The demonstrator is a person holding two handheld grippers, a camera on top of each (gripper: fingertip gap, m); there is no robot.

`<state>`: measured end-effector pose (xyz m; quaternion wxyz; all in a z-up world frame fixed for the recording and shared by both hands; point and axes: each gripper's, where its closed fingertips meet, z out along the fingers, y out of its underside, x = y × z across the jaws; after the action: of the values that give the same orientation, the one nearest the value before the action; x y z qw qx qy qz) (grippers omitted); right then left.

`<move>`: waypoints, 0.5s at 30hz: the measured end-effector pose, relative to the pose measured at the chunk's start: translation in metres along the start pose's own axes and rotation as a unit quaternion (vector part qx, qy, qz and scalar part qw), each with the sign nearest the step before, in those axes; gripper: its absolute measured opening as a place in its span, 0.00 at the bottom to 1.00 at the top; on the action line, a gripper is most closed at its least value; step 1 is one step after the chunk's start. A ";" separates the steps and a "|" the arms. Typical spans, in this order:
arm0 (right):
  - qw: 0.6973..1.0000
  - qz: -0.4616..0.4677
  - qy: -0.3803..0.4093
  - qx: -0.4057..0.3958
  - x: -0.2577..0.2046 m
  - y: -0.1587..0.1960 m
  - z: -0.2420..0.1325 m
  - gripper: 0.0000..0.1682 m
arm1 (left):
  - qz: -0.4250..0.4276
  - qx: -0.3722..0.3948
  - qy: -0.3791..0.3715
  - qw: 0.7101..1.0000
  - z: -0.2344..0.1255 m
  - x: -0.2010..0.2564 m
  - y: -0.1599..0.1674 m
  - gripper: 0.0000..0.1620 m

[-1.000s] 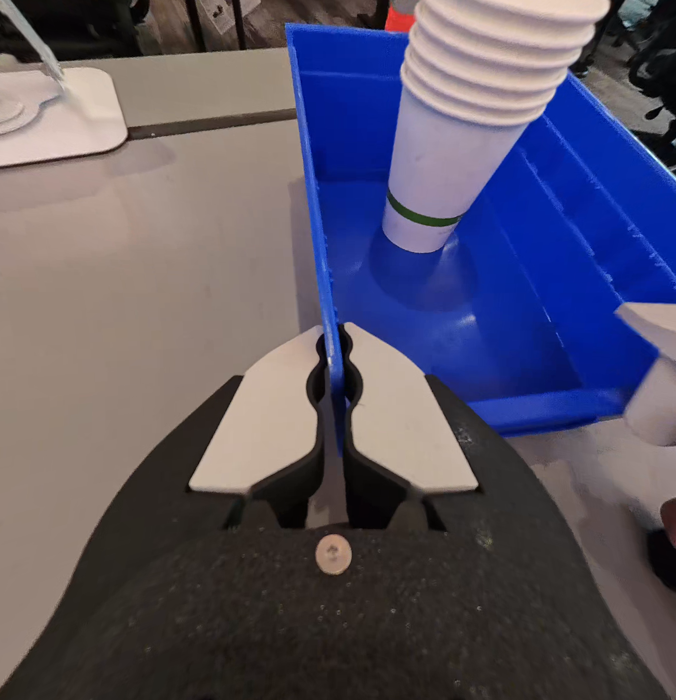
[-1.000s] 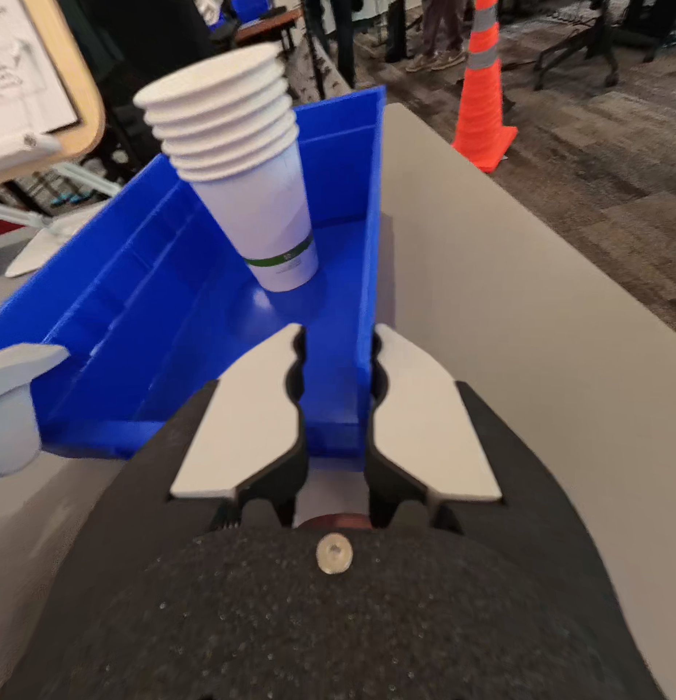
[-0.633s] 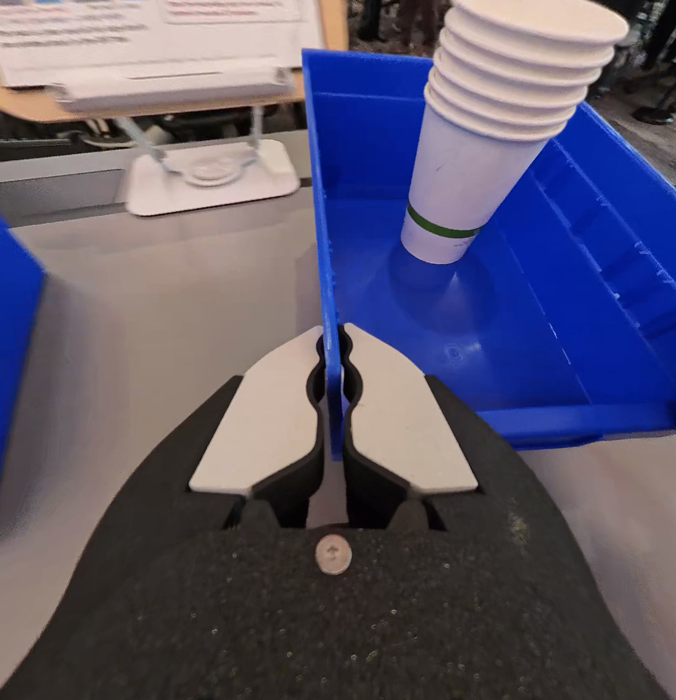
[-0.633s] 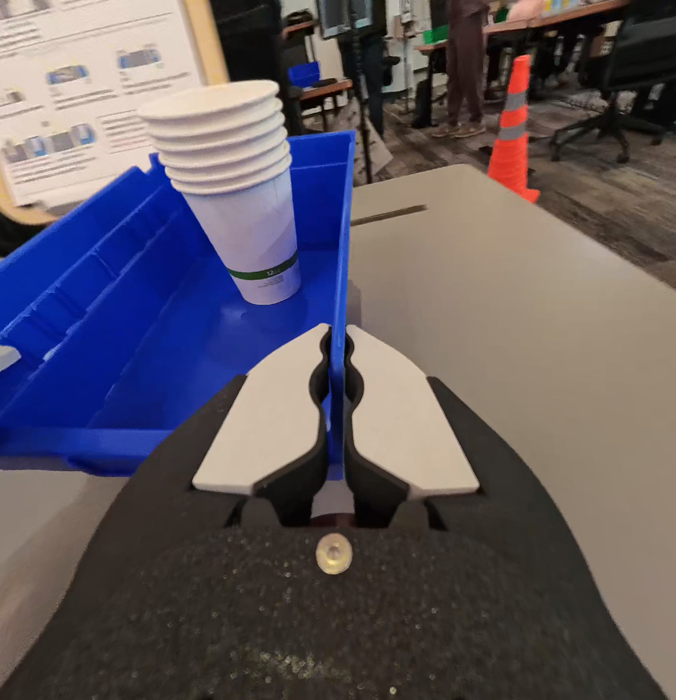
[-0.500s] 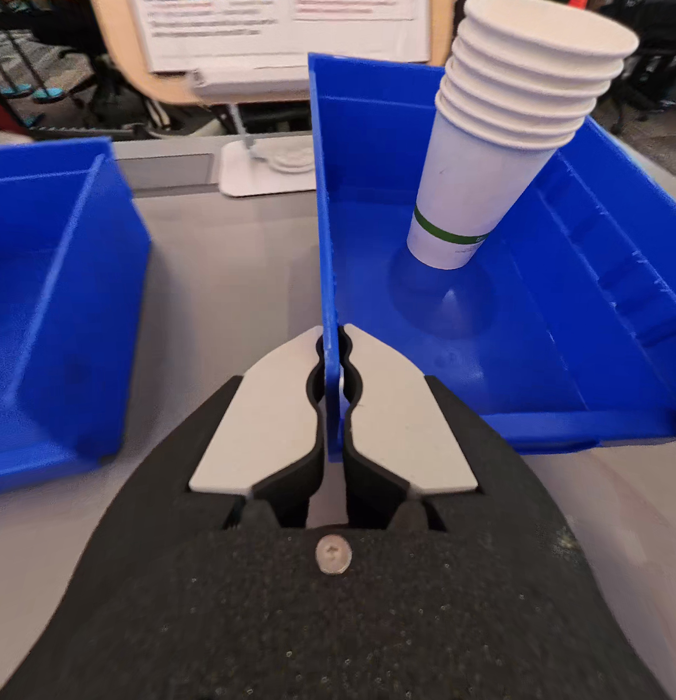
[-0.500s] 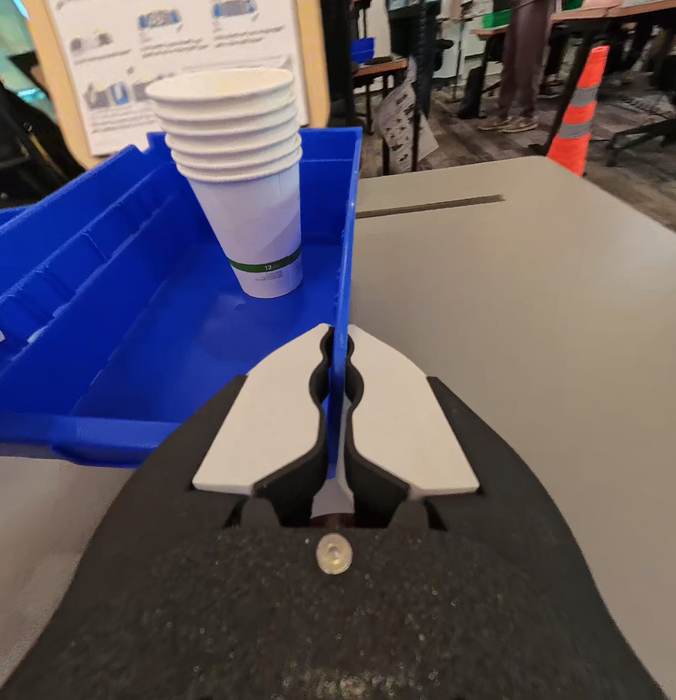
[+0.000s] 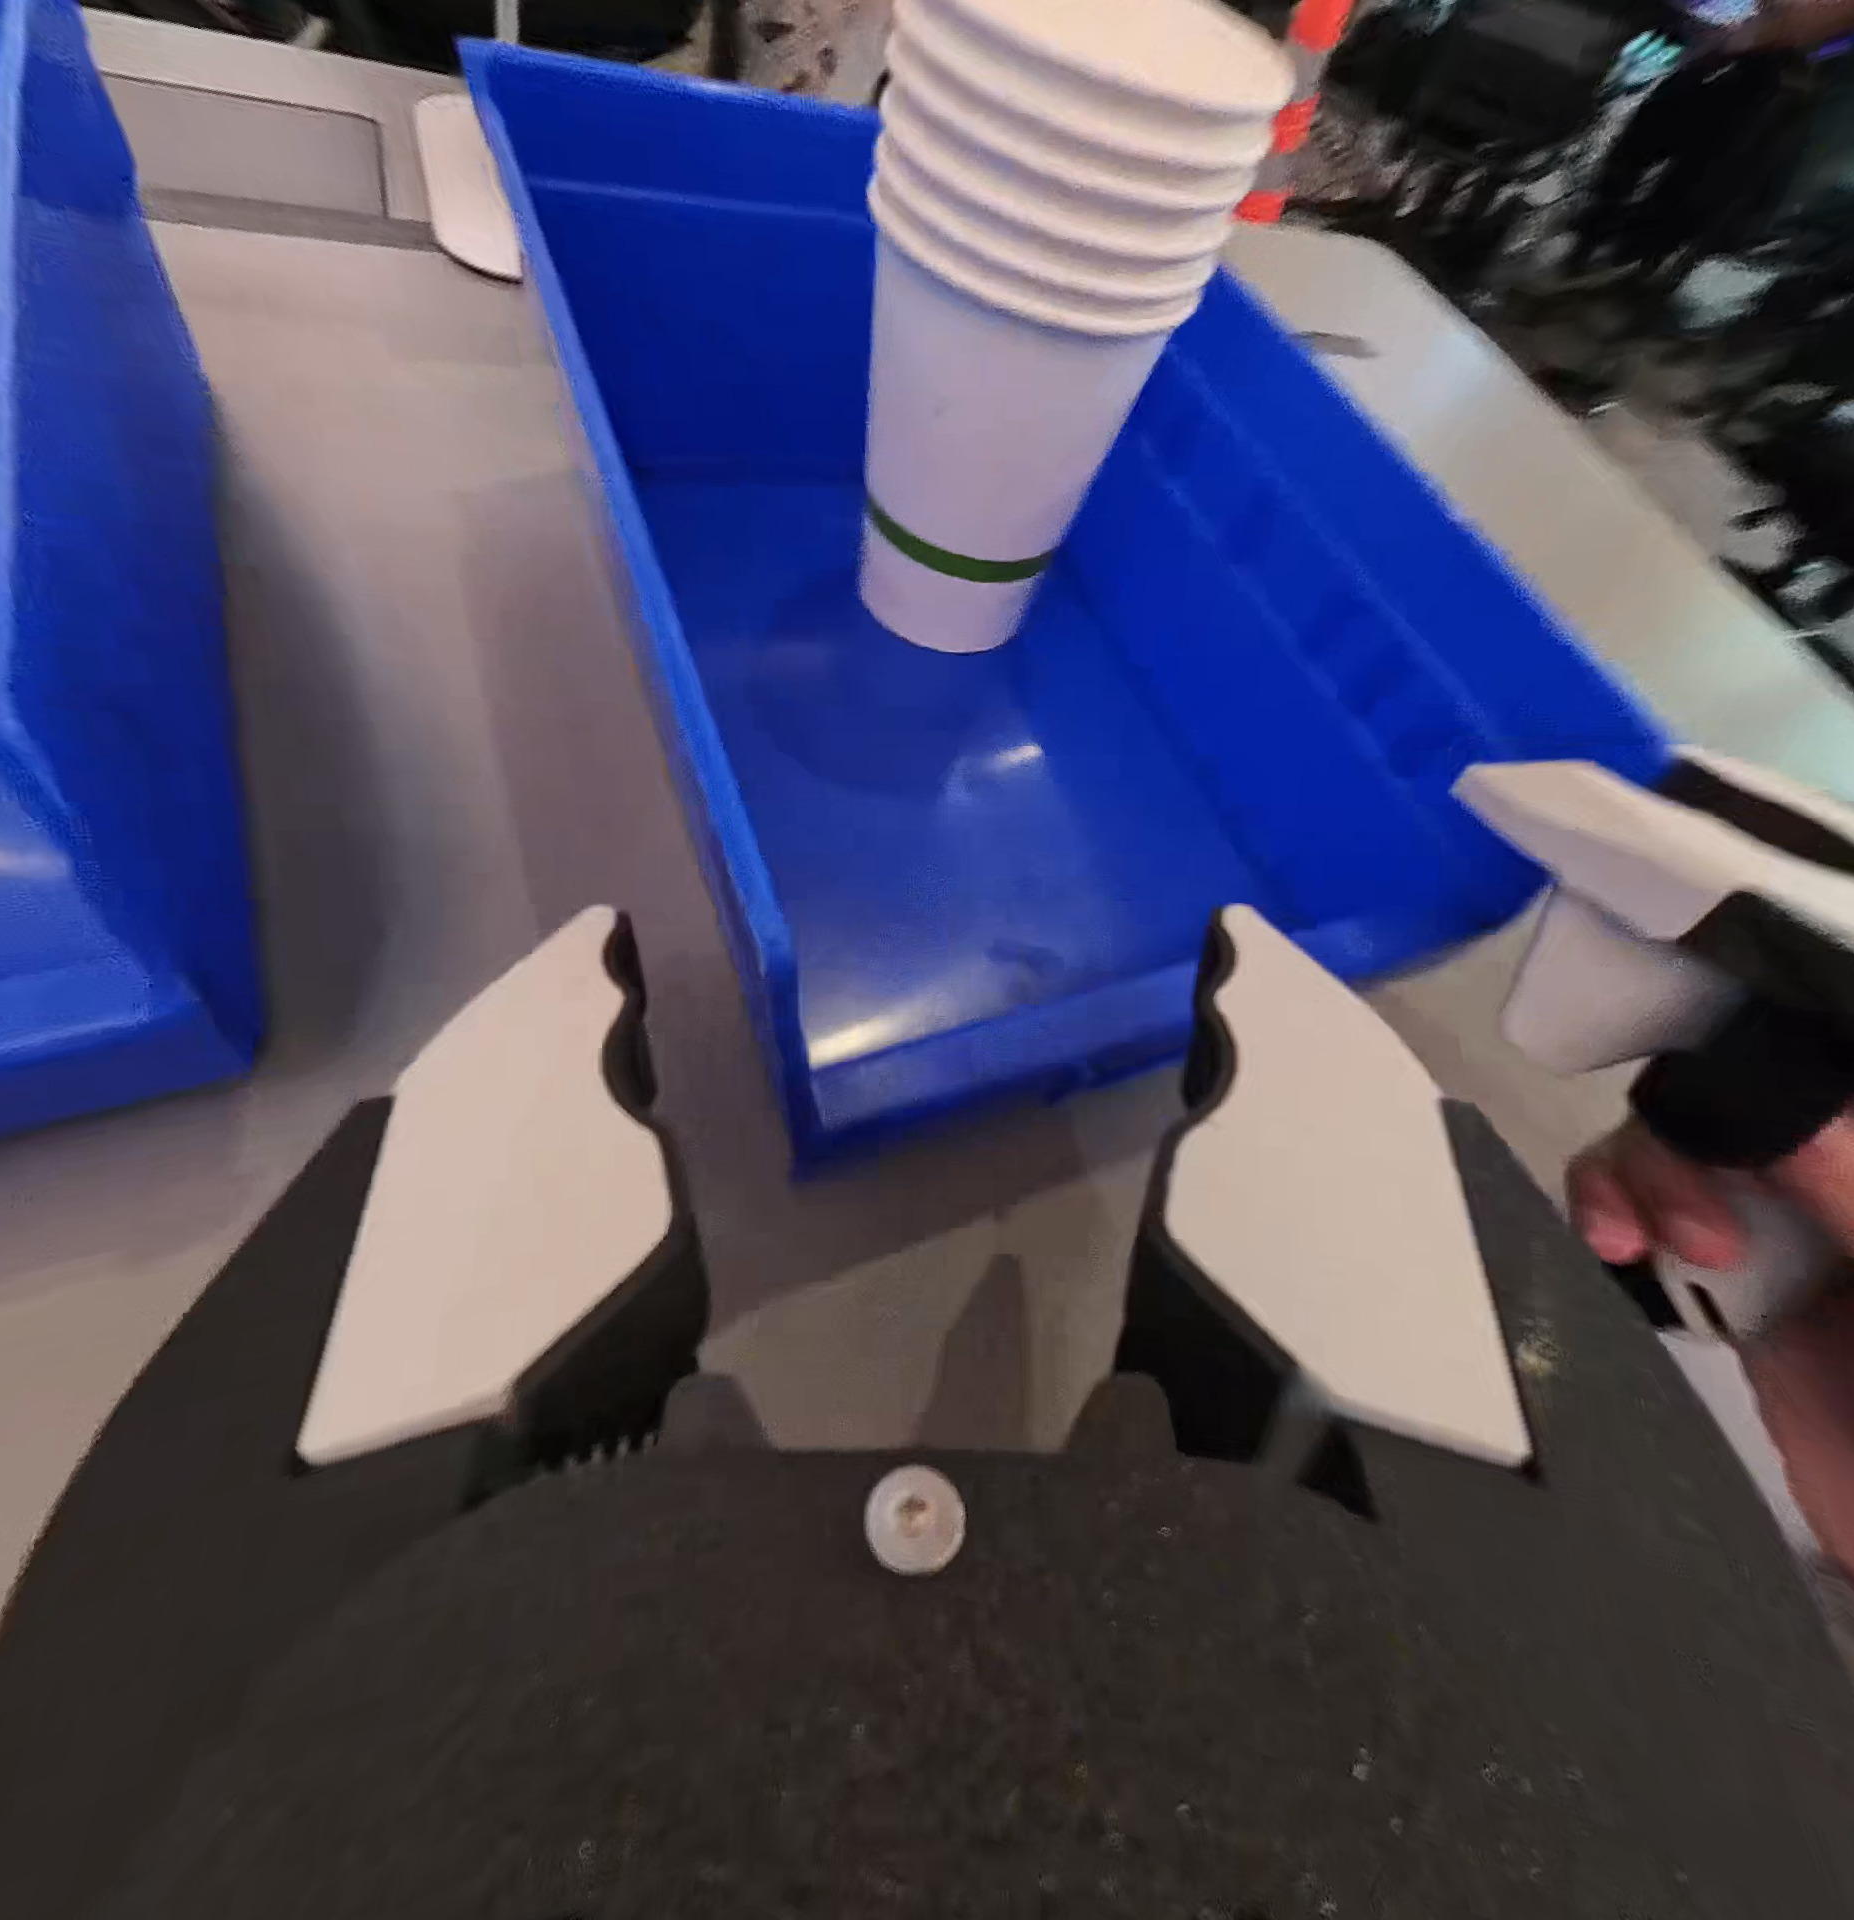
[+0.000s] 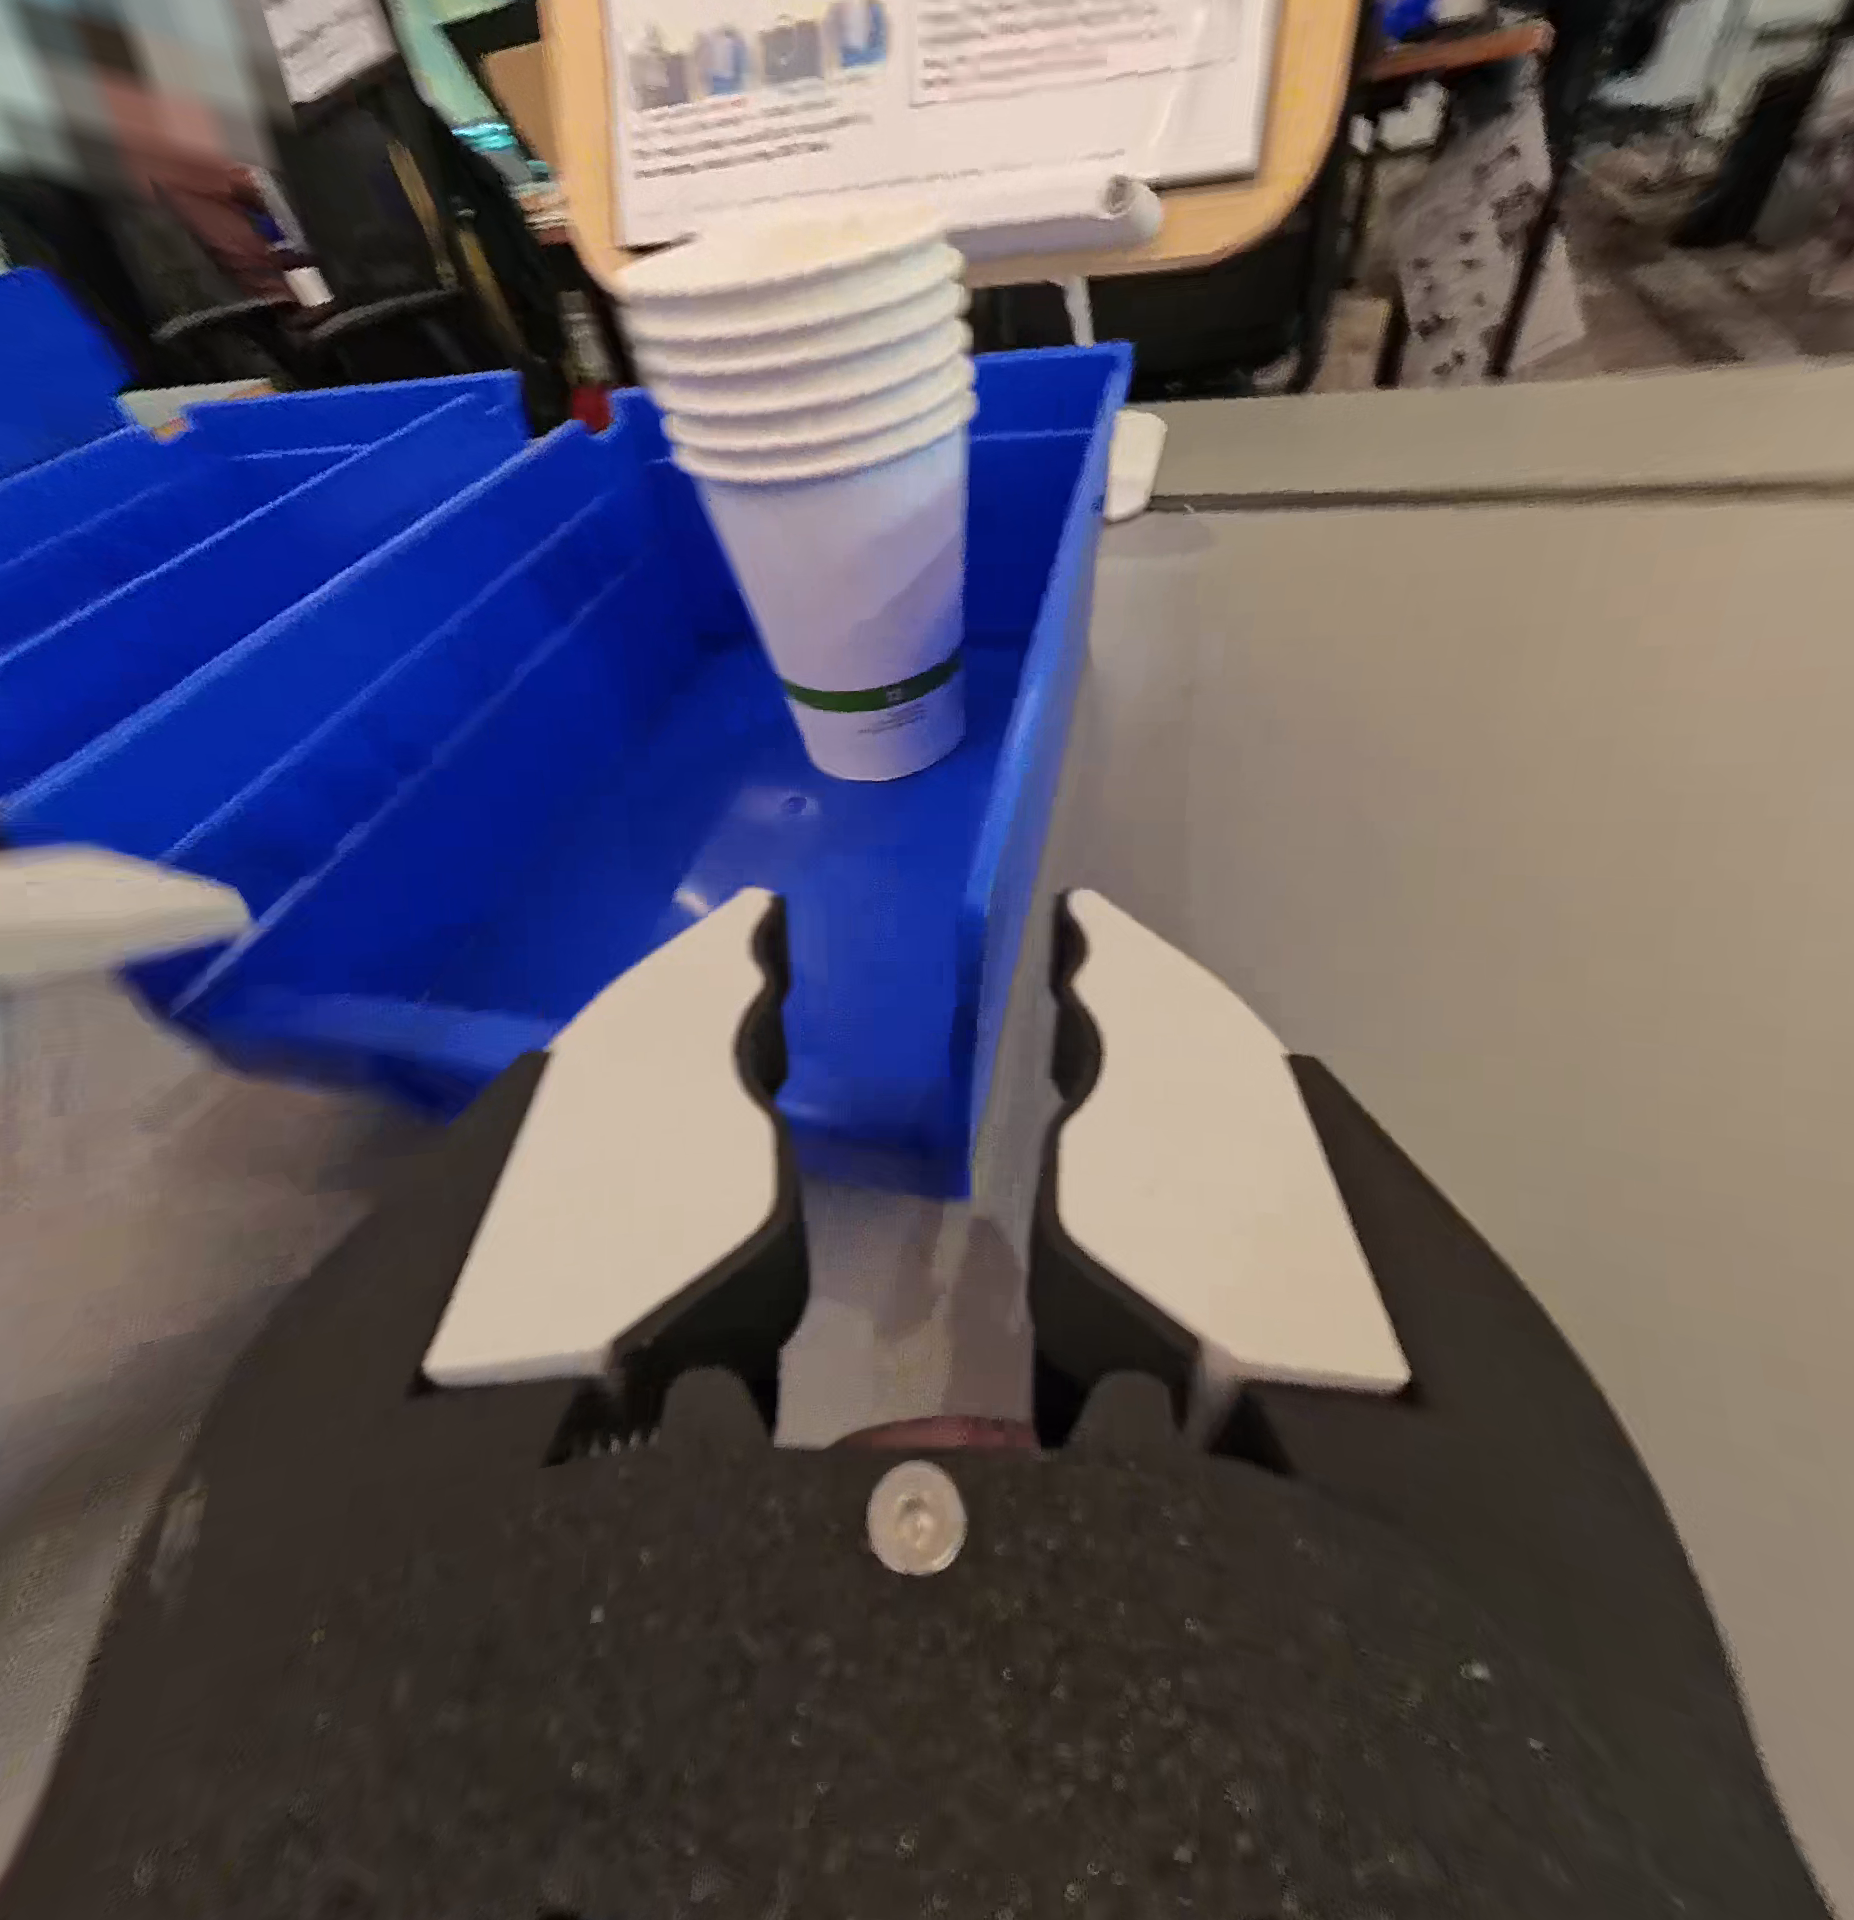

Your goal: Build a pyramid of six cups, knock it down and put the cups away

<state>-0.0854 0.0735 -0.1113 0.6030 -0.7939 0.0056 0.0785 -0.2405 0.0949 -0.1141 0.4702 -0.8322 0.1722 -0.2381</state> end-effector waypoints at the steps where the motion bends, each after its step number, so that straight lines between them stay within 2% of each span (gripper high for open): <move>1: 0.999 -0.024 -0.019 0.013 -0.003 -0.002 -0.011 0.33 | -0.005 0.012 0.021 1.000 -0.013 0.002 -0.004 0.62; 3: 0.996 -0.065 -0.045 0.046 -0.007 -0.010 -0.031 0.34 | 0.004 0.045 0.041 0.998 -0.044 -0.007 -0.015 0.61; 4: 0.993 -0.087 -0.055 0.061 -0.010 -0.015 -0.039 0.34 | 0.016 0.057 0.027 0.998 -0.058 -0.023 -0.020 0.59; 8: 0.984 -0.142 -0.064 0.092 -0.025 -0.023 -0.049 0.34 | 0.041 0.054 -0.093 0.993 -0.096 -0.134 -0.033 0.55; 12: 0.977 -0.151 -0.113 0.097 -0.078 -0.021 -0.056 0.32 | 0.016 -0.017 -0.235 0.972 -0.111 -0.262 -0.028 0.54; 15: 0.972 -0.152 -0.172 0.058 -0.134 -0.003 -0.055 0.33 | -0.023 -0.022 -0.247 0.968 -0.101 -0.310 -0.027 0.39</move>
<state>-0.2106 0.0108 -0.0763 0.6447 -0.7239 -0.2141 0.1206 -0.5517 0.1954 -0.1183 0.4746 -0.8789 0.0366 -0.0321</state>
